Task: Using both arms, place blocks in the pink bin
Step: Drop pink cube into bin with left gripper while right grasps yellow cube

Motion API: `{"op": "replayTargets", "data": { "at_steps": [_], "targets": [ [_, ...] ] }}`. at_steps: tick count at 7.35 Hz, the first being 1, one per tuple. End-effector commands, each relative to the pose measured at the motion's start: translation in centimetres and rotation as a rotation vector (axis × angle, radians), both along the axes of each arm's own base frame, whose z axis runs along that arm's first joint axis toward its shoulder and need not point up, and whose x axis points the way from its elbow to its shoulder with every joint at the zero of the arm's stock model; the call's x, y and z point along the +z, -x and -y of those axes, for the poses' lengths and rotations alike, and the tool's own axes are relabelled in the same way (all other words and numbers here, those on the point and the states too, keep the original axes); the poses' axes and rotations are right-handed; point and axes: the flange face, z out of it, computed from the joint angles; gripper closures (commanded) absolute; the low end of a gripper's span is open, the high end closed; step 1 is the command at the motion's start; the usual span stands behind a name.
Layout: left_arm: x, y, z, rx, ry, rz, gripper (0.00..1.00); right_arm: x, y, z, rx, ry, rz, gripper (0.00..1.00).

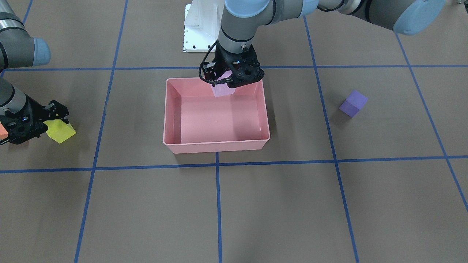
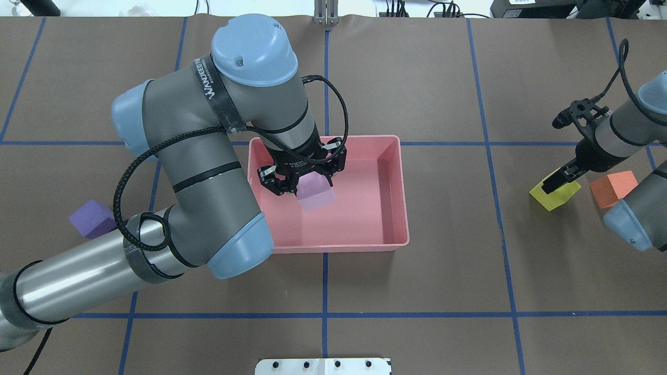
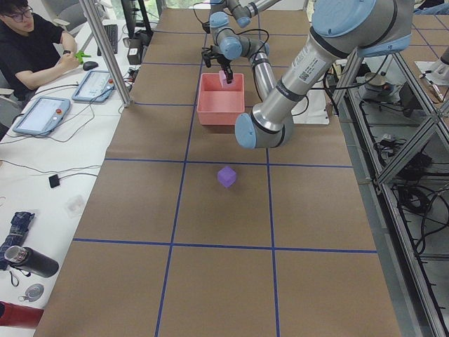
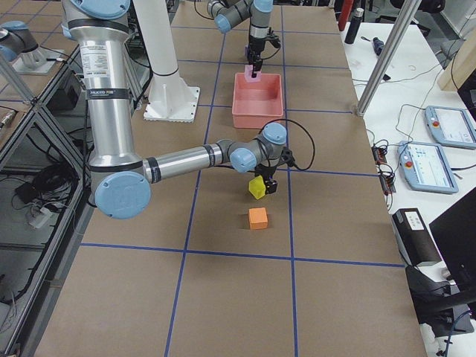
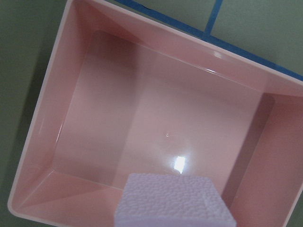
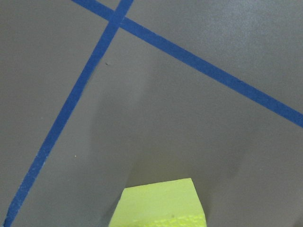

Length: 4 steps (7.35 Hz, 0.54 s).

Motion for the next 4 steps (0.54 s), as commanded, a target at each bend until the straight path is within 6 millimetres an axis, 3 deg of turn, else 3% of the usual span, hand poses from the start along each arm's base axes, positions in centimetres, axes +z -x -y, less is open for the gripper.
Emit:
{"op": "replayTargets", "data": {
  "at_steps": [1, 2, 3, 4],
  "targets": [
    [0.15, -0.64, -0.25, 0.005, -0.005, 0.0, 1.0, 0.37, 0.4, -0.46, -0.01, 0.011, -0.007, 0.0],
    [0.25, -0.87, -0.35, 0.007, -0.002, 0.003, 1.0, 0.38, 1.17, -0.8, -0.024, 0.014, -0.008, 0.0],
    [0.25, -0.87, -0.35, 0.008, -0.003, 0.003, 1.0, 0.46, 1.2, -0.8, -0.024, 0.025, -0.014, 0.08],
    [0.35, -0.88, -0.34, 0.008, -0.002, 0.004, 1.0, 0.39, 1.21, -0.78, -0.007, 0.045, -0.018, 0.82]
  ]
}}
